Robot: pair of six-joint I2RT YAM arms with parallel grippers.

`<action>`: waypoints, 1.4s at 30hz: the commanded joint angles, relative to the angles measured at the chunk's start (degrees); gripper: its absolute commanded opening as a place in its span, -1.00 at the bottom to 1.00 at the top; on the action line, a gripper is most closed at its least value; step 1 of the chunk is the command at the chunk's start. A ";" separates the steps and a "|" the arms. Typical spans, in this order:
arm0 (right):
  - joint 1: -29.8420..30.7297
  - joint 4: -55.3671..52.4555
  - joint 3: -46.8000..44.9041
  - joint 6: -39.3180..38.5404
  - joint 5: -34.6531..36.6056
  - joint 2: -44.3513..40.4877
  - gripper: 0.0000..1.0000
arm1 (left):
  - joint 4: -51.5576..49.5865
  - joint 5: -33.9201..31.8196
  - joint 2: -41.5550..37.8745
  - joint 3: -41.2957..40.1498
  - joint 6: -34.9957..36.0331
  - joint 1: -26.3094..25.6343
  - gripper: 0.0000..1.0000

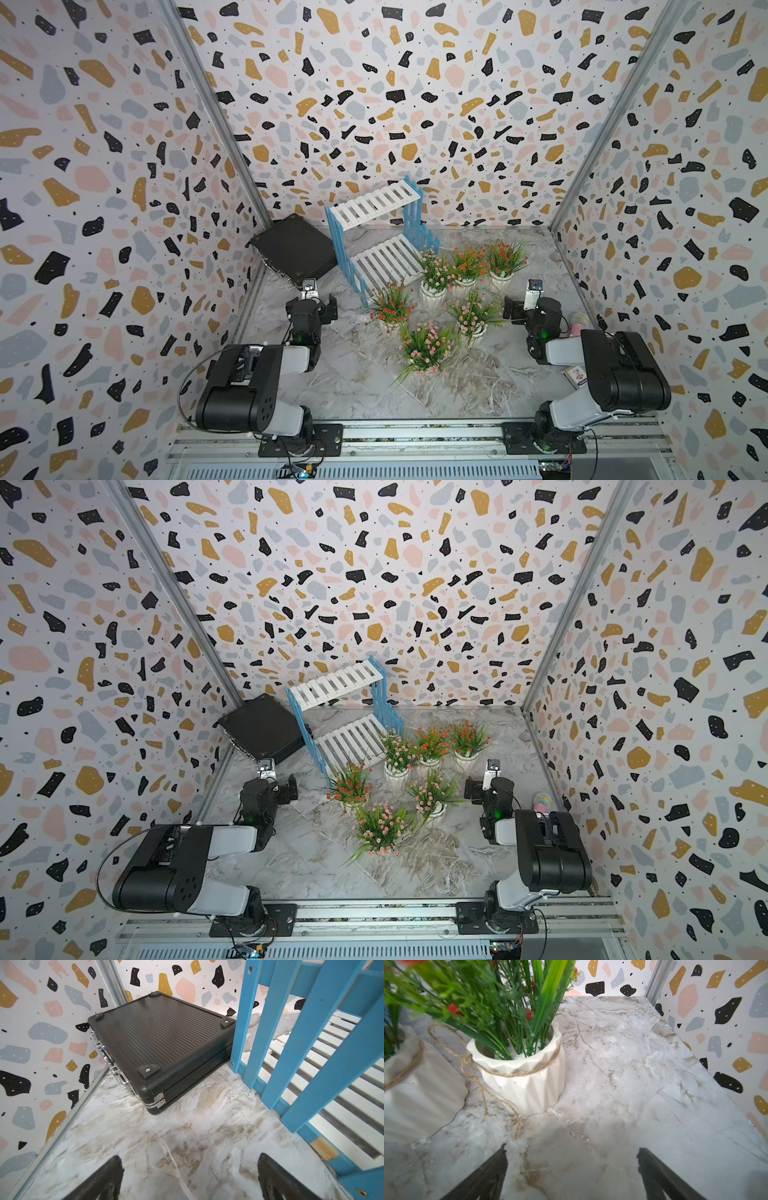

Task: Place the baby's breath potted plants on the rack by color
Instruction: Adjust the rack at the center of the board.

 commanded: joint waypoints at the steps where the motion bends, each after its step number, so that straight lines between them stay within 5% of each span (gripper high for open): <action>1: 0.29 0.19 0.79 -0.13 0.50 -0.94 0.99 | 2.62 1.41 -0.38 -0.16 0.55 0.18 0.98; 23: 0.30 -0.60 1.37 0.39 2.08 -0.75 0.99 | -0.01 2.77 -1.40 1.10 0.22 0.73 0.98; 26: 0.31 -0.82 1.48 0.44 2.11 -0.68 0.99 | -22.87 -3.01 -7.65 10.80 -2.37 0.54 0.98; 30: 0.46 -0.29 1.15 0.35 2.94 -0.99 0.99 | -33.46 -8.91 -14.57 16.25 -6.65 0.46 0.98; 34: 1.41 -9.81 4.00 2.22 11.17 -6.87 0.99 | -45.11 -17.20 -21.70 18.15 -19.28 -0.05 0.98; 37: 1.74 -20.37 6.86 4.27 15.09 -13.79 0.99 | -55.88 -16.17 -23.71 22.39 -26.40 -0.56 0.82; 42: 3.34 -35.92 10.11 10.14 16.05 -26.37 0.86 | -70.73 -14.94 -24.22 28.25 -36.27 -5.26 0.87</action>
